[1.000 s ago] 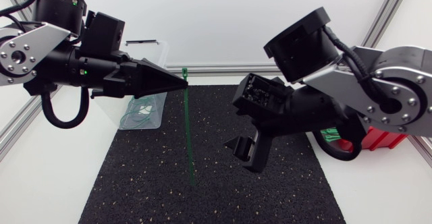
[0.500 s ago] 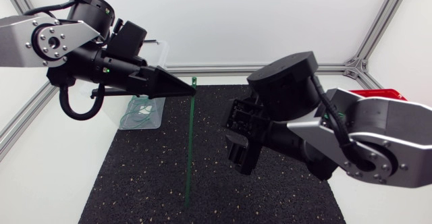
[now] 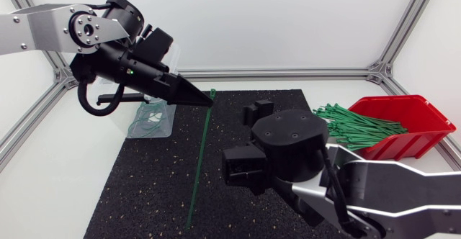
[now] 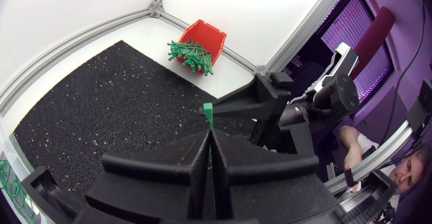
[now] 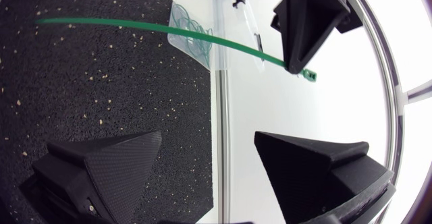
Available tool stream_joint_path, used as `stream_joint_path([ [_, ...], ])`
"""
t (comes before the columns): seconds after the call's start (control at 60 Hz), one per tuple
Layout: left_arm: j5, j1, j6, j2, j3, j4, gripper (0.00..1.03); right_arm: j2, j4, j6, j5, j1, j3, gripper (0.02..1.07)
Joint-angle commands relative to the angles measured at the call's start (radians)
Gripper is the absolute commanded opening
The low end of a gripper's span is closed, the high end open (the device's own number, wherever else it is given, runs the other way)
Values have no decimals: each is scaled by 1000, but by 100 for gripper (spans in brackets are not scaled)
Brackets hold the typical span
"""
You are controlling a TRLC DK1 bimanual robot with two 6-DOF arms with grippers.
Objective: Take a green cable tie from the red box, thread the tail through the head to close it, then place it in the transparent bin on the left.
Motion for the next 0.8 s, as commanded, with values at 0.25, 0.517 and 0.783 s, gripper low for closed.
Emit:
stream_joint_path([
  [0.25,13,34,134,125,153,-158,4,63,127,-212,-2,83,-41,102],
  [0.517,16,53,230,203,228,-302,4,139,168,-255,-5,162,-38,102],
  [0.783,24,54,239,242,259,-339,4,234,223,-293,-22,202,-22,102],
])
